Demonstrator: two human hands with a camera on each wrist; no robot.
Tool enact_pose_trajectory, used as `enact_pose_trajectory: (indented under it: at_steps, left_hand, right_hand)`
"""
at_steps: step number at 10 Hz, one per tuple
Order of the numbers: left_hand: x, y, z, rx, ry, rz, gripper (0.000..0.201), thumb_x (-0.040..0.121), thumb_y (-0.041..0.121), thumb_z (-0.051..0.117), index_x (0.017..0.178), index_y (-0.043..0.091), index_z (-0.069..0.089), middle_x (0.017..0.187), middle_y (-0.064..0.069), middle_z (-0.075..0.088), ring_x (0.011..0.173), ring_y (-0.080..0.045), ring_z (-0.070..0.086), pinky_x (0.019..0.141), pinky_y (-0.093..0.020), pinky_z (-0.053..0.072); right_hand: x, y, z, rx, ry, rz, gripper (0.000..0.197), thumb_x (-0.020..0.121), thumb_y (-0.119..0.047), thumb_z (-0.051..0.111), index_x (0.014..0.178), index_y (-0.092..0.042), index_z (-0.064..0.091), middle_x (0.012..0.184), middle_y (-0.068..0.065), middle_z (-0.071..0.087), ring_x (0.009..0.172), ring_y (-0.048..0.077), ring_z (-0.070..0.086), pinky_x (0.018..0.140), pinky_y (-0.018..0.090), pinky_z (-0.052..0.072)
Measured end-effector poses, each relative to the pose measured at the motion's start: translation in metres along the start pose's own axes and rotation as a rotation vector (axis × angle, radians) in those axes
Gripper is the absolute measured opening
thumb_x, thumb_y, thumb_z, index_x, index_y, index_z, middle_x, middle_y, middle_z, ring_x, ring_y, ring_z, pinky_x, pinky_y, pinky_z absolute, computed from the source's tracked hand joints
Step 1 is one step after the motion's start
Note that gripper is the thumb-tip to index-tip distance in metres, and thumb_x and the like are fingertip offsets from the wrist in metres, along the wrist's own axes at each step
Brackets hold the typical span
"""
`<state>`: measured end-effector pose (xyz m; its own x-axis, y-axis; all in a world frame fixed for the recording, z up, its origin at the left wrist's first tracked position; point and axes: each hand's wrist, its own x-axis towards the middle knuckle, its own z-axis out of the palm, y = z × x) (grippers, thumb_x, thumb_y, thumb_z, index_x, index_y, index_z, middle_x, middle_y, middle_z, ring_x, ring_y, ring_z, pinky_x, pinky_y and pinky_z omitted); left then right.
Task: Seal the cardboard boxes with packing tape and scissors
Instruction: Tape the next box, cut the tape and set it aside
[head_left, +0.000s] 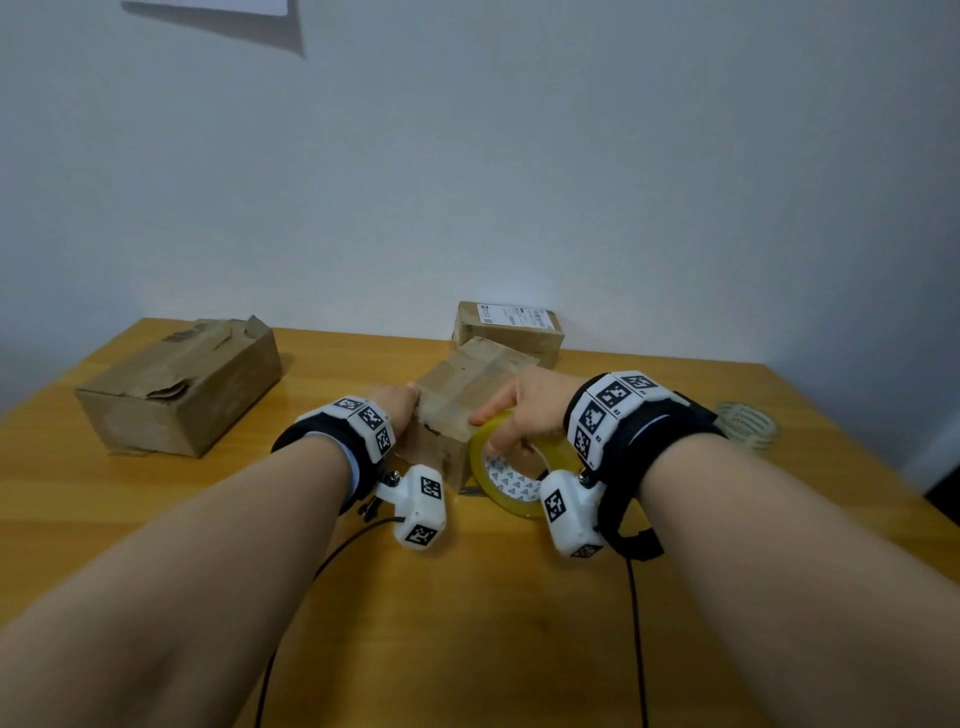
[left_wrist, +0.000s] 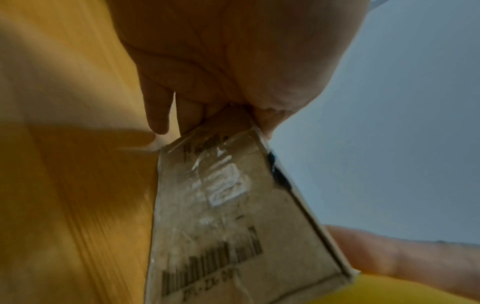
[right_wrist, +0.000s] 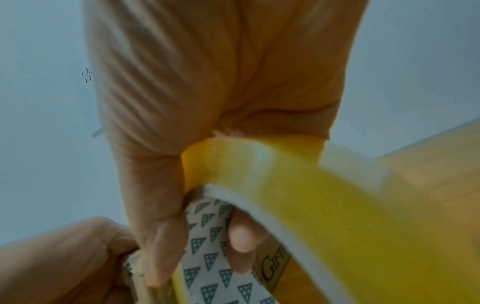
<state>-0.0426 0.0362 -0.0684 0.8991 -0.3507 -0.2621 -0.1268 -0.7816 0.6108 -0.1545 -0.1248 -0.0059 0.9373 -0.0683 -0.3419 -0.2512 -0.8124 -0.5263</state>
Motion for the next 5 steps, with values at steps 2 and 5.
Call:
enact_pose_trajectory:
  at_steps: [2, 5]
  left_hand:
    - [-0.01, 0.01, -0.006, 0.105, -0.024, 0.012, 0.04, 0.105, 0.015, 0.028, 0.137, -0.004, 0.043, 0.138, -0.023, 0.048, 0.127, -0.036, 0.047, 0.104, -0.038, 0.039]
    - [-0.003, 0.013, 0.007, 0.102, 0.156, 0.128, 0.037, 0.101, 0.029, 0.043, 0.133, 0.01, 0.043, 0.121, -0.016, 0.061, 0.101, -0.032, 0.06, 0.077, -0.035, 0.048]
  right_hand:
    - [-0.004, 0.0, 0.003, 0.038, 0.022, 0.006, 0.042, 0.076, -0.017, 0.082, 0.116, -0.026, 0.072, 0.073, 0.012, 0.074, 0.048, 0.009, 0.058, 0.043, 0.01, 0.042]
    - [-0.001, 0.003, 0.007, 0.071, 0.043, 0.002, 0.04, 0.073, -0.017, 0.084, 0.111, -0.024, 0.074, 0.059, 0.005, 0.068, 0.052, 0.016, 0.057, 0.069, 0.027, 0.058]
